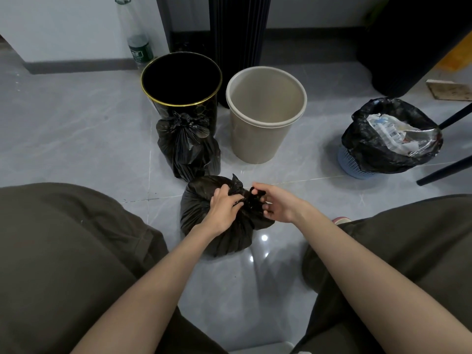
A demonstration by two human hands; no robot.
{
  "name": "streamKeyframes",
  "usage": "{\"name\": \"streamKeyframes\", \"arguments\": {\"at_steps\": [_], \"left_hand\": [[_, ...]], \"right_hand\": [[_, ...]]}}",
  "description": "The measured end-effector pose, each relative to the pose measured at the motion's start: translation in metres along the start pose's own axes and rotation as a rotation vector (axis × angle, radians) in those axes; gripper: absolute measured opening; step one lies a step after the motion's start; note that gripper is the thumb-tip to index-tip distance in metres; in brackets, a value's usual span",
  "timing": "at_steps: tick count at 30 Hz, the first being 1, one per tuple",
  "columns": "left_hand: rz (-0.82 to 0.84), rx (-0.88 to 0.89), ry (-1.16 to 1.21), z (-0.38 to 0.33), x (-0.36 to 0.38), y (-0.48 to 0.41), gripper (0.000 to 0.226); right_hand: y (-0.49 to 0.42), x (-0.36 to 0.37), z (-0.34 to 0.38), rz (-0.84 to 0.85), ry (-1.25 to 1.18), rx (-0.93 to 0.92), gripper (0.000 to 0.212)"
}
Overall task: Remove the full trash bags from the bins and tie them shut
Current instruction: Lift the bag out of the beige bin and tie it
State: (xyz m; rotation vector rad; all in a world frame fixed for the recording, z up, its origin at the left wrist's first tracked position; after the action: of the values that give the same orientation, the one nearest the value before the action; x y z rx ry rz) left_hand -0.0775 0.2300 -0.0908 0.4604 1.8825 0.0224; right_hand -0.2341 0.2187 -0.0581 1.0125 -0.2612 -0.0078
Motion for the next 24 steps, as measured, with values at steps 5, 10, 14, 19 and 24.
{"name": "streamKeyframes", "arguments": {"at_steps": [5,10,14,19,24], "left_hand": [[0.035,0.001,-0.027,0.001,0.003,0.001,0.027],[0.106,-0.048,-0.033,-0.001,0.0,0.002,0.03],[0.216,-0.127,0.076,-0.005,-0.003,0.001,0.024],[0.188,-0.097,0.091,-0.003,-0.001,0.003,0.027],[0.165,-0.127,0.126,0.0,0.002,0.003,0.031]], "right_hand": [[0.003,0.001,0.003,-0.001,-0.11,-0.068,0.035],[-0.005,-0.001,-0.004,-0.266,0.798,-0.619,0.04],[-0.002,0.003,-0.001,-0.273,1.13,-0.67,0.041],[0.003,0.007,0.007,-0.039,0.396,-0.52,0.032],[-0.008,-0.006,0.004,0.017,0.039,-0.352,0.029]]}}
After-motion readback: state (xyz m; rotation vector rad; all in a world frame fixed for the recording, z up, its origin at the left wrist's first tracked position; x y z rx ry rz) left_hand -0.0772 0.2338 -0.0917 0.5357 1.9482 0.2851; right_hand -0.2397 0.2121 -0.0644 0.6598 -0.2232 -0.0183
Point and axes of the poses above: each hand's wrist, its own y-axis away from the middle knuckle, its own x-axis out of the palm, z = x × y, the point moved 1 cm from there along -y, towards the middle knuckle, and after that the axes turned 15 degrees about -y, right-handed, at the moved point
